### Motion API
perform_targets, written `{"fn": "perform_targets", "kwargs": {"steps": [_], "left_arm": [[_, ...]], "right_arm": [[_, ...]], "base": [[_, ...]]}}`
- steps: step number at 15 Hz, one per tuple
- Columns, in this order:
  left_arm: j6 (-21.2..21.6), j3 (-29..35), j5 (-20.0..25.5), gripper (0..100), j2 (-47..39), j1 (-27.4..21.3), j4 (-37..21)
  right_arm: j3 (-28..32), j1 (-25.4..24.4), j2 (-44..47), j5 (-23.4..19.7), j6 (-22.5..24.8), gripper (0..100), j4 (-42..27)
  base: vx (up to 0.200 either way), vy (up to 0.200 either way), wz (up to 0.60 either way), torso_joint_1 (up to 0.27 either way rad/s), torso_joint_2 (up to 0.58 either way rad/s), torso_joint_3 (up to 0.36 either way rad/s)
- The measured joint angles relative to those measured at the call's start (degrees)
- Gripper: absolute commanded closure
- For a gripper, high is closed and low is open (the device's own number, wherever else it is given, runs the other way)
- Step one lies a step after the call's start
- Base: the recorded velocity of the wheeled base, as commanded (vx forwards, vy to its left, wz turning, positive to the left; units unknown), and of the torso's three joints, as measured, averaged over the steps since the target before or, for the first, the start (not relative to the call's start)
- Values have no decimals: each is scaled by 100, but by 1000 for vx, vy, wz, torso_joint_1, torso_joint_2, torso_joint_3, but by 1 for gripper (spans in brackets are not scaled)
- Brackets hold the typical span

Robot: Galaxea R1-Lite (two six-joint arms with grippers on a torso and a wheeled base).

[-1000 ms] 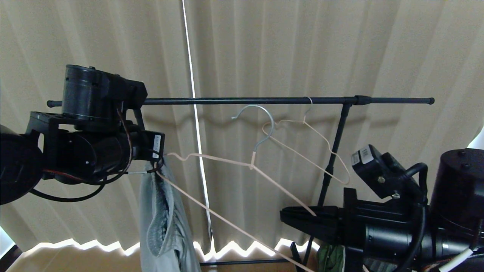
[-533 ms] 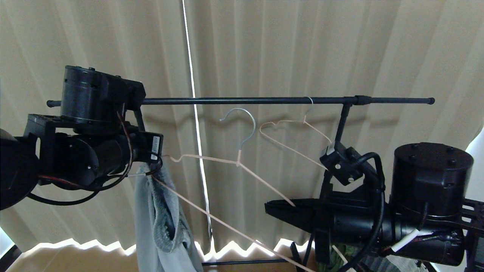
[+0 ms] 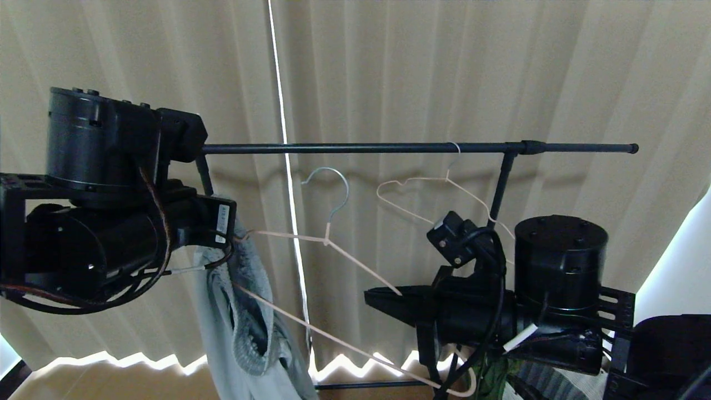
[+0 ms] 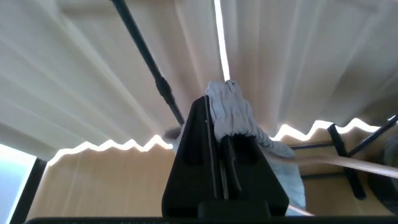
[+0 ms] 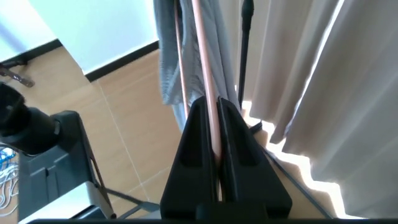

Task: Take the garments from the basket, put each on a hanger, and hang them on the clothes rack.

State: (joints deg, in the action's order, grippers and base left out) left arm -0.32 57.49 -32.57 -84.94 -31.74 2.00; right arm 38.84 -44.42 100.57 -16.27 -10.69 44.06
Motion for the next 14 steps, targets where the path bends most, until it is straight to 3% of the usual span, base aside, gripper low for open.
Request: {"fn": "perform_targets", "kwargs": {"steps": [9,14], "left_arm": [[37,-512,61,100,578,-1189,35],[61,-562,1092,100,683,-1657,56]], "right_arm": [[149,-59,304,2,-318,100,9],[154,-212,286,10,-321,100,157]], "base": [[0,0,0,0,0,0],[0,0,0,0,0,0]]}}
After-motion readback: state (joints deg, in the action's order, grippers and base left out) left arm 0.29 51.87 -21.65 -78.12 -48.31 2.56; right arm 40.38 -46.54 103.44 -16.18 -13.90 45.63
